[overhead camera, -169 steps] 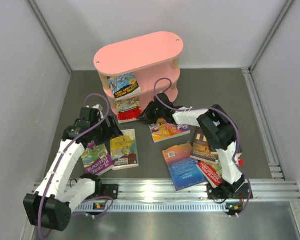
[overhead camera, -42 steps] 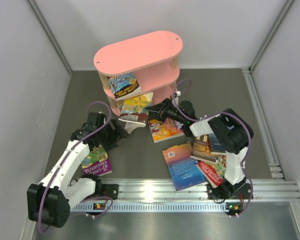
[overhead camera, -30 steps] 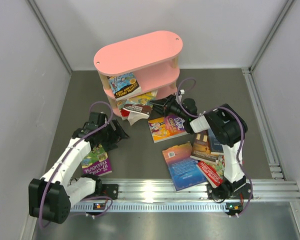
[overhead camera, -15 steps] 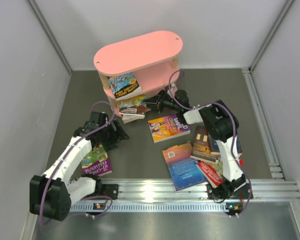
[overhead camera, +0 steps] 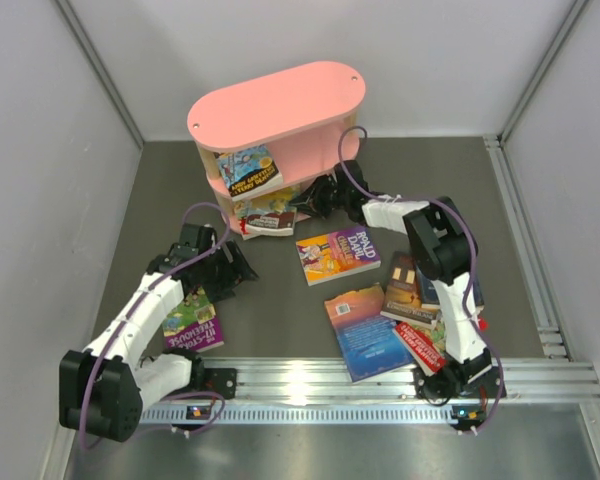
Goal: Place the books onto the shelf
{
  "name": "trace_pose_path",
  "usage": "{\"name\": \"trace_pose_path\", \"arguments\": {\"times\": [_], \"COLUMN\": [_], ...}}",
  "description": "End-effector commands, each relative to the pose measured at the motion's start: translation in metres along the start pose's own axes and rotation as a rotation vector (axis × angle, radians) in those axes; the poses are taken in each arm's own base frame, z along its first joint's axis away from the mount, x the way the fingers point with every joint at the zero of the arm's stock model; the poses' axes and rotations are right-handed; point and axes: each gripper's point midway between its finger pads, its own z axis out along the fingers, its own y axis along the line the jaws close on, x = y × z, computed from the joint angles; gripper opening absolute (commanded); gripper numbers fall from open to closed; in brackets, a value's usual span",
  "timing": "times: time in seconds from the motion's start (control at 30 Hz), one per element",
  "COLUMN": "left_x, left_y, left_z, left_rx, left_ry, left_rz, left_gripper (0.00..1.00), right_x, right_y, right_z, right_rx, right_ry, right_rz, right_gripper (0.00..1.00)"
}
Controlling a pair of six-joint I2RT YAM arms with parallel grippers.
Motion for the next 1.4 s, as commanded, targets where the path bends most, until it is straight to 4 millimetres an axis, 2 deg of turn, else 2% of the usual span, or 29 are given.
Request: {"name": "trace_pose_path", "arguments": {"times": [0.0, 0.07, 0.17, 0.2, 0.3, 0.37, 0.5, 0.53, 0.67, 0.7, 0.93, 1.0, 1.03, 1.13, 1.17, 1.37], "left_x": [0.003, 0.004, 0.005, 0.006, 0.007, 0.008, 0.008, 0.009, 0.009, 0.009, 0.011, 0.012, 0.013, 0.015, 0.015, 0.022], "left_y": [0.004, 0.005, 0.007, 0.007, 0.008, 0.009, 0.010, 0.010, 0.010, 0.010, 0.007, 0.008, 0.009, 0.009, 0.009, 0.013], "left_z": [0.002, 0.002, 0.004, 0.005, 0.006, 0.007, 0.007, 0.007, 0.006, 0.007, 0.007, 0.005, 0.006, 0.004, 0.003, -0.002], "left_rx": [-0.008, -0.011, -0.018, -0.018, -0.022, -0.027, -0.026, -0.028, -0.027, -0.025, -0.007, -0.003, -0.005, 0.000, 0.003, 0.000], "left_ry": [0.005, 0.007, 0.017, 0.022, 0.029, 0.034, 0.035, 0.038, 0.032, 0.034, 0.037, 0.032, 0.036, 0.035, 0.032, 0.035], "left_rz": [0.025, 0.025, 0.025, 0.024, 0.026, 0.024, 0.025, 0.024, 0.023, 0.021, 0.009, 0.008, 0.005, 0.005, 0.006, 0.003], "left_gripper": [0.81, 0.81, 0.81, 0.81, 0.80, 0.80, 0.80, 0.80, 0.80, 0.80, 0.79, 0.79, 0.79, 0.79, 0.79, 0.79], "right_x": [-0.027, -0.027, -0.023, -0.021, -0.018, -0.013, -0.009, -0.007, -0.014, -0.017, -0.023, -0.025, -0.027, -0.030, -0.031, -0.040], "right_y": [0.013, 0.011, 0.011, 0.012, 0.020, 0.027, 0.038, 0.032, 0.022, 0.017, 0.005, 0.005, 0.006, 0.012, 0.012, 0.019], "right_z": [-0.008, -0.006, 0.000, 0.002, 0.006, 0.012, 0.011, 0.008, -0.018, -0.028, -0.064, -0.072, -0.074, -0.081, -0.081, -0.081], "right_rx": [0.065, 0.067, 0.069, 0.068, 0.059, 0.046, 0.043, 0.062, 0.118, 0.135, 0.173, 0.173, 0.172, 0.169, 0.173, 0.193], "right_ry": [-0.101, -0.105, -0.101, -0.103, -0.109, -0.106, -0.106, -0.107, -0.158, -0.168, -0.204, -0.213, -0.219, -0.243, -0.252, -0.336], "right_rz": [-0.127, -0.122, -0.109, -0.109, -0.110, -0.115, -0.131, -0.134, -0.148, -0.145, -0.144, -0.149, -0.152, -0.162, -0.162, -0.153], "right_gripper": [0.12, 0.14, 0.24, 0.36, 0.63, 0.73, 0.78, 0.79, 0.87, 0.87, 0.87, 0.83, 0.71, 0.22, 0.01, 0.00]}}
